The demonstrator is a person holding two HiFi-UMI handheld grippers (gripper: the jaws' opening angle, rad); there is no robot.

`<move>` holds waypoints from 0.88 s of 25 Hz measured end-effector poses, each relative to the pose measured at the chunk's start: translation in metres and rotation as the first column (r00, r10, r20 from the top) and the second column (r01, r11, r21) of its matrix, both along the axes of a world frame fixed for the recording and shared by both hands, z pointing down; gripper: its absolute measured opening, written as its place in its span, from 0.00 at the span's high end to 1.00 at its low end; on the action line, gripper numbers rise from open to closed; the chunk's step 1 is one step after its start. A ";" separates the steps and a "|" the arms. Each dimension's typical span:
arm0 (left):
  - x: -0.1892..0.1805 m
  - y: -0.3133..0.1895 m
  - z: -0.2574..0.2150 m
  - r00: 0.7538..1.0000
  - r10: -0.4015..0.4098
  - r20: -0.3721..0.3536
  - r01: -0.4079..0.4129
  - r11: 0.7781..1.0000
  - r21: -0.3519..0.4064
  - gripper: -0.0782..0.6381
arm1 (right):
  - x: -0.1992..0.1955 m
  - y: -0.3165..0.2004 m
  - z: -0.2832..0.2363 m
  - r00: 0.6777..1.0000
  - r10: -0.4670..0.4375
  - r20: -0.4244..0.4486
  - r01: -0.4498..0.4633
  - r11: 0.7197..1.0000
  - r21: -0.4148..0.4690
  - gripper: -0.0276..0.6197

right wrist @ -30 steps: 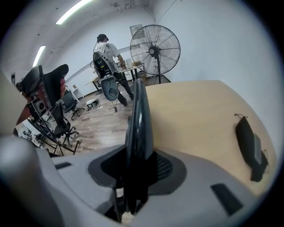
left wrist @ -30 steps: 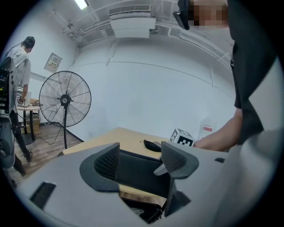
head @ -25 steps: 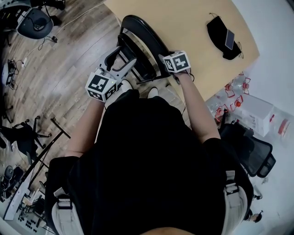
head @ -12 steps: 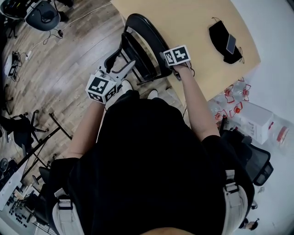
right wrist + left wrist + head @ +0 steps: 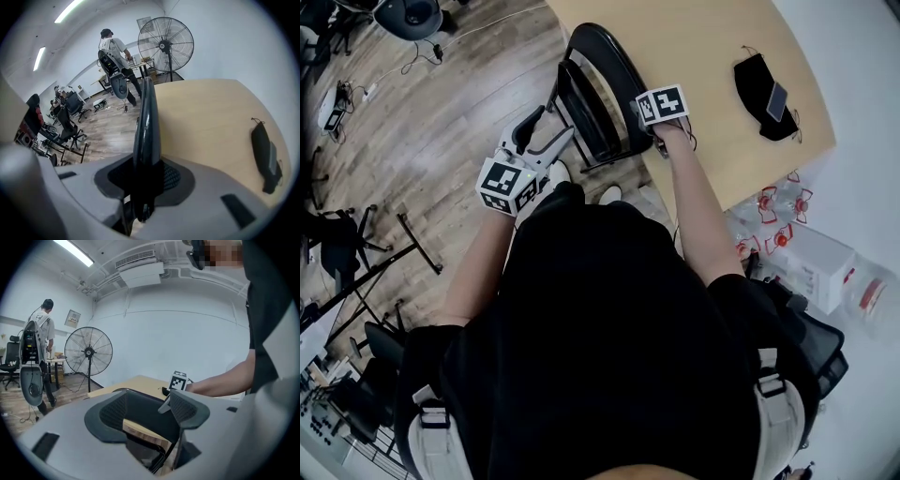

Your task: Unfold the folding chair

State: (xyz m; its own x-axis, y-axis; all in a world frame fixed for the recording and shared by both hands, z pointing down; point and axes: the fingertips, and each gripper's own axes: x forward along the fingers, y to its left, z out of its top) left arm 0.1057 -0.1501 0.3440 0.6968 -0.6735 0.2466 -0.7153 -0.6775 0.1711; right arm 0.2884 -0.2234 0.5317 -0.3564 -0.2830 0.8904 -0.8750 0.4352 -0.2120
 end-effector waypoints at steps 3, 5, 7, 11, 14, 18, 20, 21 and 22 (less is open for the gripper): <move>-0.004 0.010 0.002 0.999 -0.032 0.008 0.032 0.999 0.002 0.50 | -0.002 0.001 -0.001 1.000 -0.010 0.001 0.010 1.000 0.010 0.78; -0.007 0.016 0.004 0.998 -0.054 0.016 0.054 0.999 0.006 0.50 | -0.004 0.002 -0.001 1.000 -0.017 0.002 0.017 1.000 0.017 0.78; -0.010 0.020 0.005 0.997 -0.080 0.024 0.080 0.997 0.012 0.50 | -0.006 0.004 -0.002 1.000 -0.028 0.006 0.027 0.999 0.023 0.78; -0.018 0.025 0.005 0.990 -0.139 0.033 0.138 0.990 0.019 0.50 | -0.011 0.008 -0.004 0.999 -0.048 0.021 0.047 0.998 0.037 0.78; -0.029 0.026 0.004 0.984 -0.174 0.039 0.173 0.985 0.022 0.50 | -0.020 0.011 -0.006 0.998 -0.062 0.025 0.061 0.997 0.046 0.78; -0.042 0.028 0.010 0.979 -0.198 0.042 0.198 0.980 -0.002 0.50 | -0.035 0.018 -0.011 0.997 -0.068 0.032 0.066 0.996 0.055 0.78; -0.047 0.026 0.017 0.979 -0.201 0.038 0.202 0.979 -0.027 0.50 | -0.042 0.021 -0.013 0.997 -0.065 0.031 0.063 0.996 0.059 0.78; -0.050 0.025 0.021 0.979 -0.200 0.038 0.201 0.979 -0.038 0.50 | -0.045 0.022 -0.014 0.998 -0.062 0.028 0.061 0.996 0.060 0.78; -0.053 0.023 0.026 0.980 -0.197 0.041 0.199 0.979 -0.049 0.50 | -0.049 0.024 -0.015 0.998 -0.059 0.025 0.058 0.996 0.062 0.78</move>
